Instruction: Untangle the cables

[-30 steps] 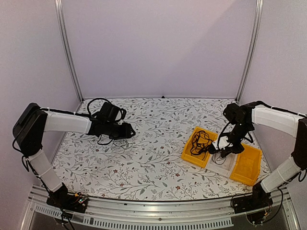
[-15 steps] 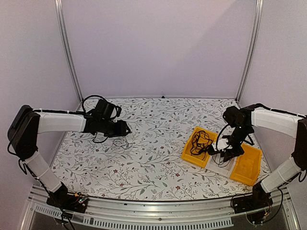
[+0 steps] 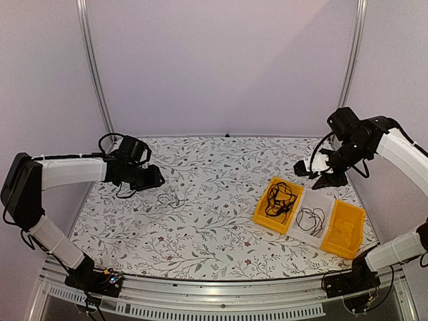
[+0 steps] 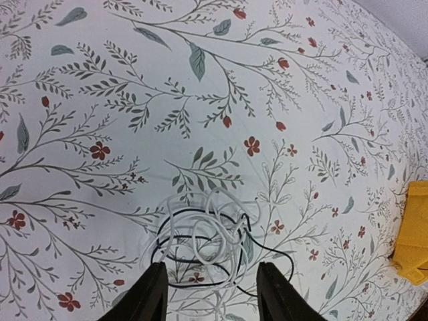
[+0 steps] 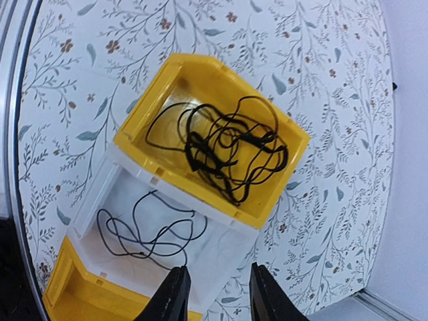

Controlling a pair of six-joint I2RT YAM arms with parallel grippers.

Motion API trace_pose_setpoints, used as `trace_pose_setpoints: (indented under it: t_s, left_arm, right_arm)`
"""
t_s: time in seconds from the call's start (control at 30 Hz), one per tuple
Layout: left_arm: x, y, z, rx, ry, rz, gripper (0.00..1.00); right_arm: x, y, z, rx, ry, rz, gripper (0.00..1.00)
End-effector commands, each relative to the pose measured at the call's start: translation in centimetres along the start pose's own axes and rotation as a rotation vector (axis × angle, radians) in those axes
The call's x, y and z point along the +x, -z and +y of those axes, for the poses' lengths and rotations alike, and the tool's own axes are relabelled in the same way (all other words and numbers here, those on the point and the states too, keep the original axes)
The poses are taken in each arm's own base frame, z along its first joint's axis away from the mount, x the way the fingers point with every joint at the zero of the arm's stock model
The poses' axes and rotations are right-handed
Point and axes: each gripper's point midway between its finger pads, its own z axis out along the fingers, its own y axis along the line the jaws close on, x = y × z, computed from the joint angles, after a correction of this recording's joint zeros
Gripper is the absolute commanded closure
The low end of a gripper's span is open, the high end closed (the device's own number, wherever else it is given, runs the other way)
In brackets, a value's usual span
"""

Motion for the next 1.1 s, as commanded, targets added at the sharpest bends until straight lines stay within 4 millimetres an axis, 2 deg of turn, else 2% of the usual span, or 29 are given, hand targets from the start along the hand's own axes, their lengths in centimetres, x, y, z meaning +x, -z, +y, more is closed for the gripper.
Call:
trace_pose_setpoints:
  t_s: [0.0, 0.07, 0.2, 0.3, 0.33, 0.4, 0.47, 0.53, 0.57, 0.67, 0.7, 0.8, 0.97, 1.07]
  left_arm:
    - [2.2, -0.8, 2.1, -0.054, 0.079, 0.109, 0.53]
    - [2.5, -0.9, 2.1, -0.057, 0.083, 0.137, 0.54]
    - [2.3, -0.3, 1.3, -0.023, 0.075, 0.137, 0.55]
    - [1.8, 0.2, 0.7, 0.004, 0.07, 0.119, 0.54]
    - [1.8, 0.2, 0.5, 0.009, 0.065, 0.126, 0.53]
    - [1.9, 0.1, 0.3, 0.008, 0.064, 0.148, 0.52]
    - [2.0, 0.3, 0.0, 0.019, 0.059, 0.154, 0.51]
    - [2.2, 0.4, 0.1, 0.017, 0.059, 0.157, 0.5]
    - [2.5, 0.3, 0.3, 0.009, 0.057, 0.157, 0.49]
    - [3.2, -0.5, 0.9, -0.003, 0.06, 0.16, 0.48]
    - [3.3, -0.8, 0.9, 0.001, 0.065, 0.16, 0.48]
    - [3.5, -1.7, 1.0, 0.011, 0.088, 0.154, 0.48]
    - [4.3, -2.8, 0.9, 0.009, 0.098, 0.171, 0.5]
    - [4.8, -3.1, 0.8, 0.005, 0.09, 0.184, 0.52]
  right_arm:
    - [-6.3, 1.8, -5.8, 0.115, -0.131, -0.264, 0.66]
    - [-8.1, 1.6, -6.8, 0.089, -0.189, -0.337, 0.67]
    - [-12.4, -0.9, -7.3, 0.035, -0.202, -0.425, 0.69]
    - [-16.8, -3.4, -7.4, 0.02, -0.172, -0.477, 0.74]
    - [-18.2, -4.9, -7.5, 0.011, -0.167, -0.48, 0.75]
    - [-21.3, -6.3, -8.2, -0.008, -0.207, -0.518, 0.76]
    - [-24.3, -7.9, -9.8, -0.042, -0.306, -0.553, 0.75]
    - [-26.3, -9.9, -11.1, -0.078, -0.386, -0.559, 0.72]
    - [-26.9, -12.3, -11.5, -0.108, -0.427, -0.544, 0.7]
    - [-28.8, -15.4, -11.9, -0.176, -0.532, -0.554, 0.59]
    - [-29.0, -17.2, -11.7, -0.21, -0.561, -0.546, 0.57]
    - [-29.5, -20.5, -10.8, -0.315, -0.686, -0.541, 0.53]
    - [-29.7, -24.3, -8.8, -0.477, -0.865, -0.508, 0.54]
    - [-30.1, -25.5, -7.6, -0.563, -0.908, -0.51, 0.55]
